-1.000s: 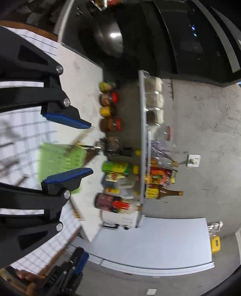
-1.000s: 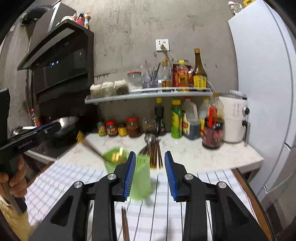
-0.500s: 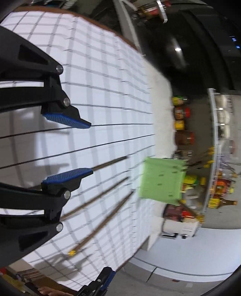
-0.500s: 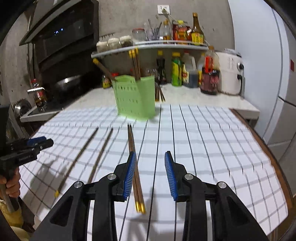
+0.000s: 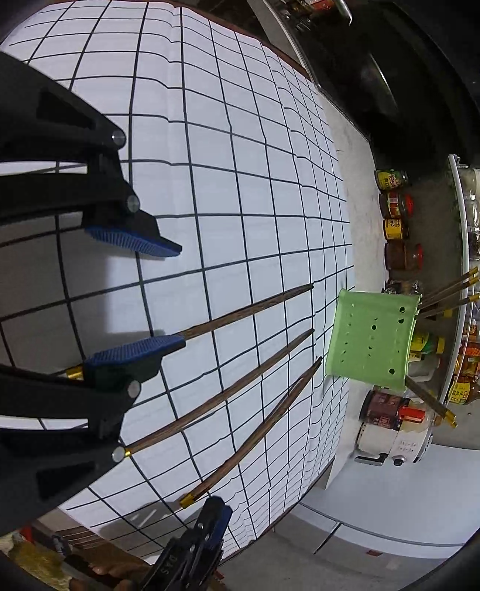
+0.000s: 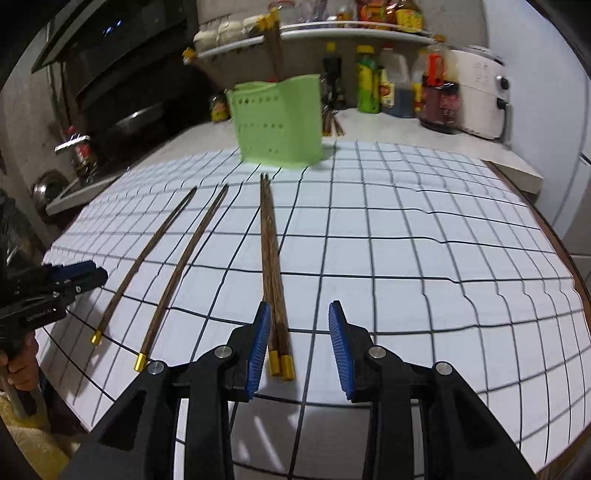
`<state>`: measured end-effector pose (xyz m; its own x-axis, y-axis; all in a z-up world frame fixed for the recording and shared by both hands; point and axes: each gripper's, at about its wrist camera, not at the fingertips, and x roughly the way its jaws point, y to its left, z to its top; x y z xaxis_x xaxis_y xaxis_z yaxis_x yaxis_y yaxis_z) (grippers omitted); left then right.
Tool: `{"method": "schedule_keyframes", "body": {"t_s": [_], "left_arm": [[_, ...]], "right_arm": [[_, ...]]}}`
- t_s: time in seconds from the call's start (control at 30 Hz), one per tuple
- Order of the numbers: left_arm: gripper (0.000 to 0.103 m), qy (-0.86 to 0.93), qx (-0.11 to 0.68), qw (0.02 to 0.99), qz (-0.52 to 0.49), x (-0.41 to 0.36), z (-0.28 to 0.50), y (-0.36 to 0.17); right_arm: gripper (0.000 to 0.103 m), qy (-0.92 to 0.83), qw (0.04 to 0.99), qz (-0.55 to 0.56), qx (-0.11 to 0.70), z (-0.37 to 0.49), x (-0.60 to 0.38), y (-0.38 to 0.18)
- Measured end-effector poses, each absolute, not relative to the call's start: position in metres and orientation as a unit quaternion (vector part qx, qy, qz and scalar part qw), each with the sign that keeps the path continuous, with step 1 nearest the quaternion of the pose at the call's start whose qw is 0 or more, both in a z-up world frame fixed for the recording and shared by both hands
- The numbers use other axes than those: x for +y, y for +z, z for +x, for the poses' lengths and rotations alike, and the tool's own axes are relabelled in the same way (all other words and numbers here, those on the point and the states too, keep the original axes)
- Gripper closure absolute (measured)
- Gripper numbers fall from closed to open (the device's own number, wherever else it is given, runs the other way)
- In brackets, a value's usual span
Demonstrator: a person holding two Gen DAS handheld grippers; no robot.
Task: Organize utensils
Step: 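Move both open tools back down to the chopsticks on the mat, then close the right tool on a brown chopstick while the left tool grasps another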
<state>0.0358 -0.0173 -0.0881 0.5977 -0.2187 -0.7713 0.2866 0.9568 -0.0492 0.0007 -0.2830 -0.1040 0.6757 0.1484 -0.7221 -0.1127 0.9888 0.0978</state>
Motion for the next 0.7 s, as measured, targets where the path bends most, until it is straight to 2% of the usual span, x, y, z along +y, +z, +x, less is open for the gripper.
{"method": "schedule_keyframes", "body": {"t_s": [0.27, 0.4, 0.5, 0.7], "left_arm": [[0.059, -0.143, 0.429, 0.891, 0.039, -0.018, 0.038, -0.089], [0.059, -0.147, 0.432, 0.889, 0.038, -0.021, 0.04, -0.088], [0.059, -0.15, 0.435, 0.887, 0.04, -0.023, 0.04, -0.09], [0.059, -0.15, 0.435, 0.887, 0.042, -0.024, 0.04, -0.088]], "right_arm": [[0.071, 0.088, 0.909, -0.011, 0.407, 0.013, -0.278, -0.11], [0.082, 0.097, 0.906, -0.043, 0.41, 0.022, -0.269, -0.109], [0.096, 0.114, 0.9, -0.056, 0.418, 0.029, -0.265, -0.112], [0.096, 0.115, 0.897, -0.063, 0.421, 0.031, -0.264, -0.113]]}}
